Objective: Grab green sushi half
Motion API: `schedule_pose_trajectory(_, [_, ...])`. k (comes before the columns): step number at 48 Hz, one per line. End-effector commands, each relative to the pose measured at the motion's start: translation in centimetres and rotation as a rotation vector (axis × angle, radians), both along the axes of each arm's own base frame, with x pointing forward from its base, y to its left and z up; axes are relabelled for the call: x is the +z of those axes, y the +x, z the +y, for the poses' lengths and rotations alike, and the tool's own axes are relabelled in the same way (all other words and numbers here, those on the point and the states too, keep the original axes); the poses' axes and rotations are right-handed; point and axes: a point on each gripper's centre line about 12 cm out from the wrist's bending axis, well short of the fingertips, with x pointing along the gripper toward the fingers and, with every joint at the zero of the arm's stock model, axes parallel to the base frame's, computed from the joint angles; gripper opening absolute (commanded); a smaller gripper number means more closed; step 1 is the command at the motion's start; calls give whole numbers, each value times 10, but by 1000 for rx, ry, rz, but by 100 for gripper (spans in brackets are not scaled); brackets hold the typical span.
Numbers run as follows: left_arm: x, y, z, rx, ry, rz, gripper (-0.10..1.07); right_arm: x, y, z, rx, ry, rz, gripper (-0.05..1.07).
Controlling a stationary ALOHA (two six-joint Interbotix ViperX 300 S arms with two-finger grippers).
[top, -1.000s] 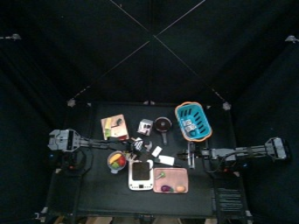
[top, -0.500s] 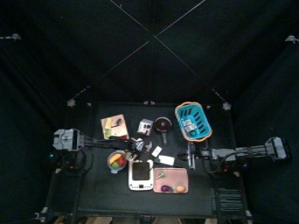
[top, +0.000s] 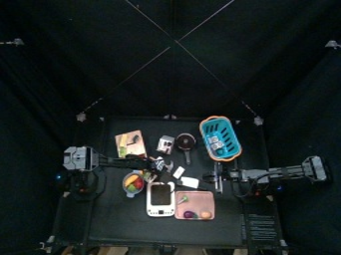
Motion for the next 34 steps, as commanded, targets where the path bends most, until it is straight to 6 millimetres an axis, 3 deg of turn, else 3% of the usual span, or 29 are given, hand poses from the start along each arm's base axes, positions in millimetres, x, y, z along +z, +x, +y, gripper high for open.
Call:
schedule_pose_trajectory(1, [8,7,2,3,4,-29,79,4,2,1,0,8,-15,1])
schedule_pose_trajectory(11, [10,5,1,0,4,-30,74,4,2,2,5,11,-15,1])
schedule_pose_trajectory(26, [39,2,-6,28,-34,-88,68,7,3,2,6,13,-23,1])
schedule_pose_trajectory(34, [44,-3,-11,30,-50,-84,68,9,4,2,7,10,-29,1])
